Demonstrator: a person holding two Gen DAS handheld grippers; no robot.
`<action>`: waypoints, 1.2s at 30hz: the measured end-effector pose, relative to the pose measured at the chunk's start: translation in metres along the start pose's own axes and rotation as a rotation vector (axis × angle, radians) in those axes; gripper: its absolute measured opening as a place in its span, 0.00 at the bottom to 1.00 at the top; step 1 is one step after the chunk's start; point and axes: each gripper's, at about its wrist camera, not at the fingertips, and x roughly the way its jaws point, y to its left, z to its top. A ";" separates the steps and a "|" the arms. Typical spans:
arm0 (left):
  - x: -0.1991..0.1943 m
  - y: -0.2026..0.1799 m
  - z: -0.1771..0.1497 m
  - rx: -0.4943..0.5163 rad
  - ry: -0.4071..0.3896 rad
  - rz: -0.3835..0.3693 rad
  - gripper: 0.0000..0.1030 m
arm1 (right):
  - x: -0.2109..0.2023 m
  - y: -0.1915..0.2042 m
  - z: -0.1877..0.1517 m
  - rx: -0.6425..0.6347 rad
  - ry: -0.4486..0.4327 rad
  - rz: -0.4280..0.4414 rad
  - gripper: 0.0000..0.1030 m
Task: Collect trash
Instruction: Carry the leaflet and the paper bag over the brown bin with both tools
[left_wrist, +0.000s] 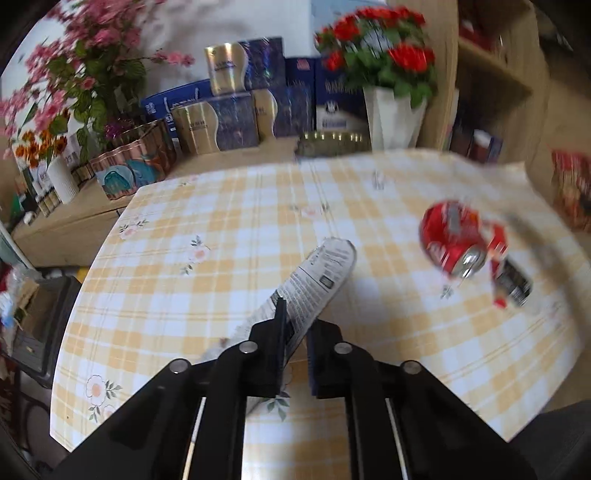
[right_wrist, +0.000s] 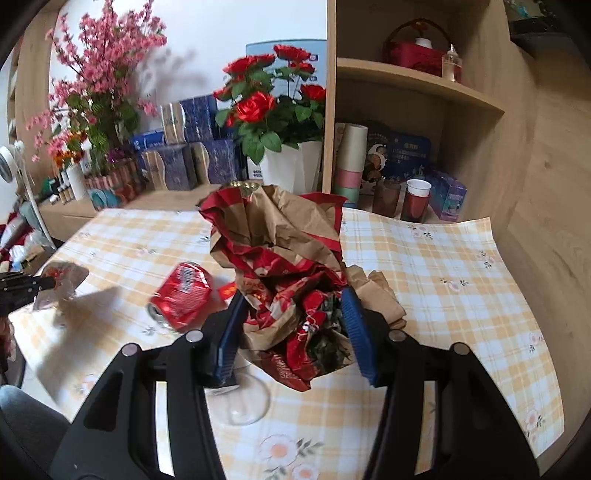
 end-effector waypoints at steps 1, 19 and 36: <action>-0.007 0.005 0.002 -0.024 -0.006 -0.015 0.08 | -0.006 0.002 0.000 0.004 -0.004 0.007 0.52; -0.145 -0.041 -0.034 0.007 -0.076 -0.351 0.05 | -0.136 0.064 -0.032 0.067 -0.084 0.130 0.52; -0.111 -0.179 -0.153 0.314 0.226 -0.545 0.05 | -0.185 0.066 -0.103 0.170 -0.063 0.153 0.52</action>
